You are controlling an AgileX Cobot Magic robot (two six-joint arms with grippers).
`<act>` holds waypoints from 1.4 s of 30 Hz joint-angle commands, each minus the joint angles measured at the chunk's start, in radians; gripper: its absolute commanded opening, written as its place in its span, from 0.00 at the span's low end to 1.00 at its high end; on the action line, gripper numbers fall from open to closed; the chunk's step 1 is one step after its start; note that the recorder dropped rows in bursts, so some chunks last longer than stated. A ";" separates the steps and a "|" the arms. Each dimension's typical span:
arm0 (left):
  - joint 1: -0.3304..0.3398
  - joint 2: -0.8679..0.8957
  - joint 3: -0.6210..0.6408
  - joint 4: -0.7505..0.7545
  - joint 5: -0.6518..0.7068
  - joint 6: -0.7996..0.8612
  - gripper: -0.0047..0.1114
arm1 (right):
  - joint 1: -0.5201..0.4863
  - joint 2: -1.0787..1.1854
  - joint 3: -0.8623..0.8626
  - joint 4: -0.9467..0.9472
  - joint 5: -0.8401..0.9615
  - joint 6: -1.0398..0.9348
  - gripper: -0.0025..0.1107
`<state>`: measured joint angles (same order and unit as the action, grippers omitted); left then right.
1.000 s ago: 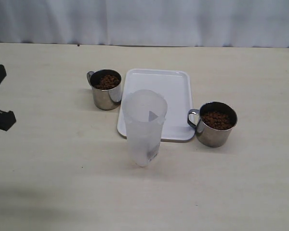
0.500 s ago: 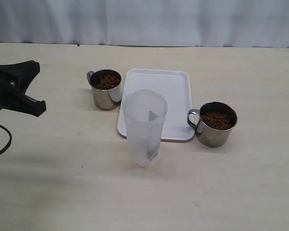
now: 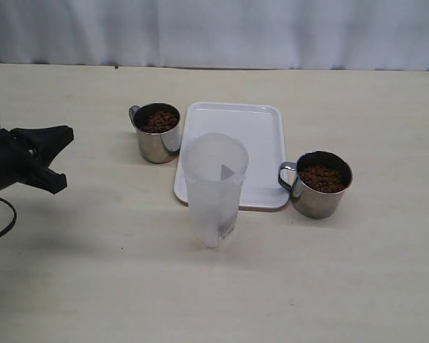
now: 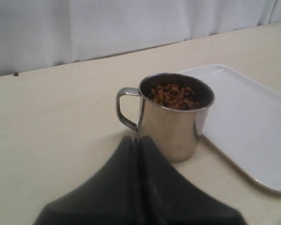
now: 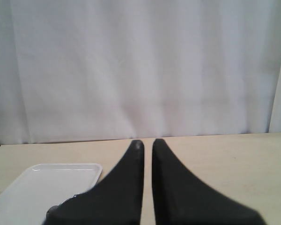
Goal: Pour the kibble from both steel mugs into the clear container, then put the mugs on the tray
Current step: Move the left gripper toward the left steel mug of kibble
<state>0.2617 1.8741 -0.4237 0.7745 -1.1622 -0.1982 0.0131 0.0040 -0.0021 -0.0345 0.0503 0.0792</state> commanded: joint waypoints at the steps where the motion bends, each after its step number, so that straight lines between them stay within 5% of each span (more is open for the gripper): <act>1: 0.005 0.075 -0.043 0.028 -0.021 -0.004 0.04 | 0.004 -0.004 0.002 0.001 -0.012 -0.005 0.06; 6: 0.005 0.152 -0.149 0.214 0.040 0.006 0.04 | 0.004 -0.004 0.002 0.001 -0.012 -0.005 0.06; 11: 0.005 0.290 -0.234 0.216 -0.031 0.000 0.05 | 0.004 -0.004 0.002 0.001 -0.012 -0.005 0.06; 17: -0.012 0.381 -0.317 0.234 -0.059 0.002 0.55 | 0.004 -0.004 0.002 0.001 -0.012 -0.005 0.06; 18: -0.020 0.388 -0.324 0.234 -0.059 0.002 0.57 | 0.004 -0.004 0.002 0.001 -0.012 -0.005 0.06; 26: -0.118 0.420 -0.404 0.218 -0.059 0.002 0.59 | 0.004 -0.004 0.002 0.001 -0.012 -0.005 0.06; 35: -0.128 0.420 -0.408 0.208 -0.059 0.002 0.59 | 0.004 -0.004 0.002 0.001 -0.012 -0.005 0.06; 42: -0.217 0.420 -0.408 0.101 -0.059 0.072 0.69 | 0.004 -0.004 0.002 0.001 -0.012 -0.005 0.06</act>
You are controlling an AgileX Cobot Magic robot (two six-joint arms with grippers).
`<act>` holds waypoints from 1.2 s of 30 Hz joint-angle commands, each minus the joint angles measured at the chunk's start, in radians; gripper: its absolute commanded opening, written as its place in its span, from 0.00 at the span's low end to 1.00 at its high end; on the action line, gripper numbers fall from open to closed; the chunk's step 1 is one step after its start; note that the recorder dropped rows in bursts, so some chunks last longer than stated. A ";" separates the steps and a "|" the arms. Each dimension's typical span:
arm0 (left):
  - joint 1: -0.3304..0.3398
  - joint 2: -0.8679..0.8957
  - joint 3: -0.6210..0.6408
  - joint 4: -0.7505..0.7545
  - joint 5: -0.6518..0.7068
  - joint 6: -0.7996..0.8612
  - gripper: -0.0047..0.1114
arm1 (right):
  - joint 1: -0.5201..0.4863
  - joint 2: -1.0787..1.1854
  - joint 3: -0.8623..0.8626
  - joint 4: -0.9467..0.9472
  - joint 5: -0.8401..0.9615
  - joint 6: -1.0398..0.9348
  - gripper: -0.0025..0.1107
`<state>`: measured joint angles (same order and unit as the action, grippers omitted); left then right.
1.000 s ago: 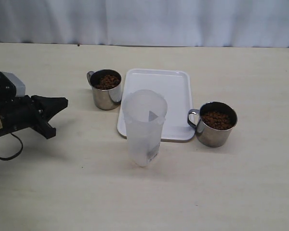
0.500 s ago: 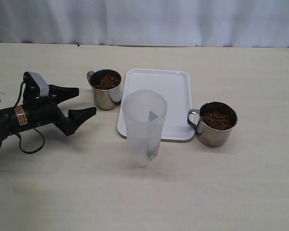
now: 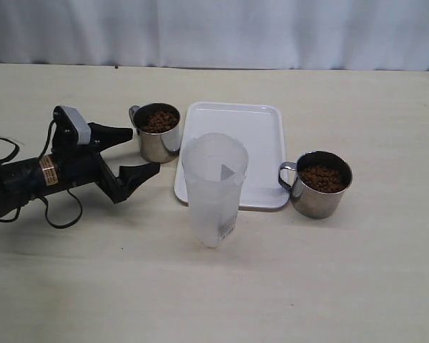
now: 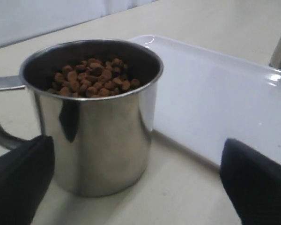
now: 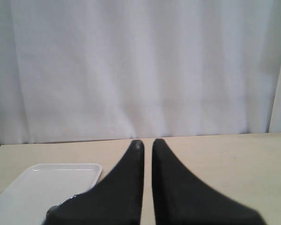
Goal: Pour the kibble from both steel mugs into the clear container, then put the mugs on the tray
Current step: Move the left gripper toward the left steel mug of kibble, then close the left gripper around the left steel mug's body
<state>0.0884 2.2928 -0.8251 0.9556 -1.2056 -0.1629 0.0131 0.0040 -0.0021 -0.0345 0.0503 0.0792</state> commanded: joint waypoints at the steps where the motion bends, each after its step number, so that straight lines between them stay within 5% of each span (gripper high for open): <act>1: -0.049 0.002 -0.007 -0.091 -0.015 0.037 0.69 | 0.004 -0.004 0.002 0.001 -0.012 -0.005 0.06; 18: -0.084 0.002 -0.120 -0.166 0.134 -0.029 0.69 | 0.004 -0.004 0.002 0.001 -0.012 -0.005 0.06; 36: -0.094 0.082 -0.201 -0.162 0.100 -0.029 0.69 | 0.004 -0.004 0.002 0.001 -0.012 -0.005 0.06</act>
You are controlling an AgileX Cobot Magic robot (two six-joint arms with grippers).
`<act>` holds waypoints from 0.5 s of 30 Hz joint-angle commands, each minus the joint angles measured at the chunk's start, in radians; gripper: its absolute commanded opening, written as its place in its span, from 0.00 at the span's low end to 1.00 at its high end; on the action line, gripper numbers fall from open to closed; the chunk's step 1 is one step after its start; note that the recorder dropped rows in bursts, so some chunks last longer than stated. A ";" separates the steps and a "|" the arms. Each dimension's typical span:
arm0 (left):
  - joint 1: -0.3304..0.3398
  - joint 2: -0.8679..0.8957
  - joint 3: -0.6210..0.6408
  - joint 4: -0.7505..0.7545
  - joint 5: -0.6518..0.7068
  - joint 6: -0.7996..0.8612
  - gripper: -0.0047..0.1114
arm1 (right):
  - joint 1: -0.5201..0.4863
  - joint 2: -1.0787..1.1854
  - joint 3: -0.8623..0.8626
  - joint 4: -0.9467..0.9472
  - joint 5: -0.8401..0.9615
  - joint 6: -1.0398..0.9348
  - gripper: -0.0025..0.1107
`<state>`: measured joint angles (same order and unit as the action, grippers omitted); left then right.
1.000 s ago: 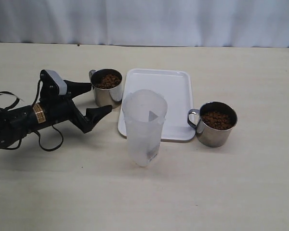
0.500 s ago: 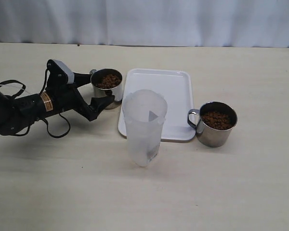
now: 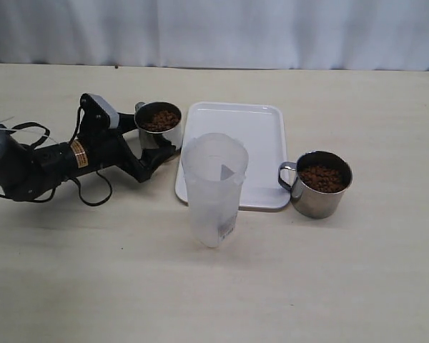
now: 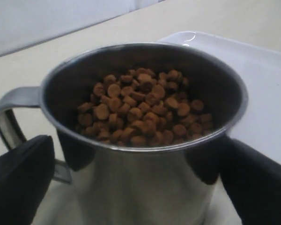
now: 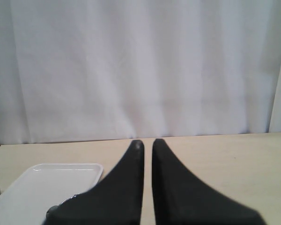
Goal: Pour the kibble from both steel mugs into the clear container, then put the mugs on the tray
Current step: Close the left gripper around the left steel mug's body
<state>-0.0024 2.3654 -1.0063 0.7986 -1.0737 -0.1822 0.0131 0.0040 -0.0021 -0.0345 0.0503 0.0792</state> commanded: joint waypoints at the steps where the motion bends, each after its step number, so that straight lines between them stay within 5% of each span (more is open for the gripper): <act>1: -0.004 0.009 -0.024 0.000 -0.037 -0.010 0.69 | 0.004 -0.004 0.002 0.001 -0.012 -0.005 0.06; 15: -0.028 0.018 -0.094 0.002 0.000 -0.024 0.69 | 0.004 -0.004 0.002 0.001 -0.012 -0.005 0.06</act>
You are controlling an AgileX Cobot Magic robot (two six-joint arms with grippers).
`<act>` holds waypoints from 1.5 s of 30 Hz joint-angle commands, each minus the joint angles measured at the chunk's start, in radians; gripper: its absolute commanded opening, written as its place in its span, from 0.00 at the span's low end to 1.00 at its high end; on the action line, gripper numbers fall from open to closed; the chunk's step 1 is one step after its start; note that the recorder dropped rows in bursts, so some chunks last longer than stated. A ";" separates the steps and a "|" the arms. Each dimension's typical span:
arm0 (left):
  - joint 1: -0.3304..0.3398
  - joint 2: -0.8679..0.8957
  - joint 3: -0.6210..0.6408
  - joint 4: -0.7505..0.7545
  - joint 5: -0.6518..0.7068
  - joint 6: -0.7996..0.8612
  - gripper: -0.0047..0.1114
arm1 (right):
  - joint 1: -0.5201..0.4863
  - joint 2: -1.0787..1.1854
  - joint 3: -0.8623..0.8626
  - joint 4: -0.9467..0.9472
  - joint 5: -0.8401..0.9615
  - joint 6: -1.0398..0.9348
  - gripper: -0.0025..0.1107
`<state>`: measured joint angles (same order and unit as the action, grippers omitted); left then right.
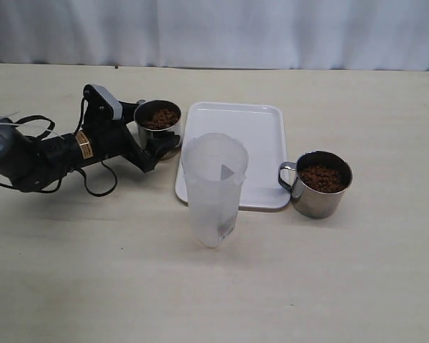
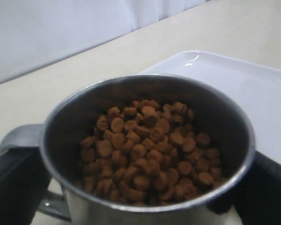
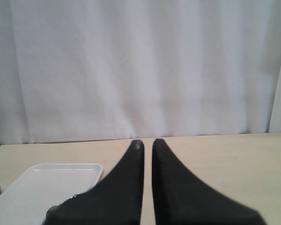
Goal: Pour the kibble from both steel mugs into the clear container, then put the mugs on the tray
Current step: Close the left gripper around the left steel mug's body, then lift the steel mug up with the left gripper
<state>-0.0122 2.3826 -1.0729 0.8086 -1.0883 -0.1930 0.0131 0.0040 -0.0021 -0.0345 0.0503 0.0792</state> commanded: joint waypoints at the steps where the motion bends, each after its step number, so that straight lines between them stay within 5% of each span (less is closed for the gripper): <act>1: -0.020 0.001 -0.029 -0.008 0.017 -0.014 0.69 | 0.004 -0.004 0.002 0.001 -0.012 -0.005 0.06; 26: -0.046 0.001 -0.059 -0.066 0.117 -0.013 0.68 | 0.004 -0.004 0.002 0.001 -0.012 -0.005 0.06; 28: -0.046 0.001 -0.059 -0.066 0.117 -0.013 0.61 | 0.004 -0.004 0.002 0.001 -0.012 -0.005 0.06; 35: -0.031 -0.007 -0.059 -0.065 0.117 -0.017 0.07 | 0.004 -0.004 0.002 0.001 -0.012 -0.005 0.06; 40: 0.005 -0.066 -0.057 -0.039 0.176 -0.092 0.04 | 0.004 -0.004 0.002 0.001 -0.012 -0.005 0.06; 45: 0.028 -0.170 -0.057 0.189 0.263 -0.220 0.04 | 0.004 -0.004 0.002 0.001 -0.012 -0.005 0.06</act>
<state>0.0126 2.2824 -1.1261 0.8821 -0.8383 -0.3220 0.0131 0.0040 -0.0021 -0.0345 0.0503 0.0792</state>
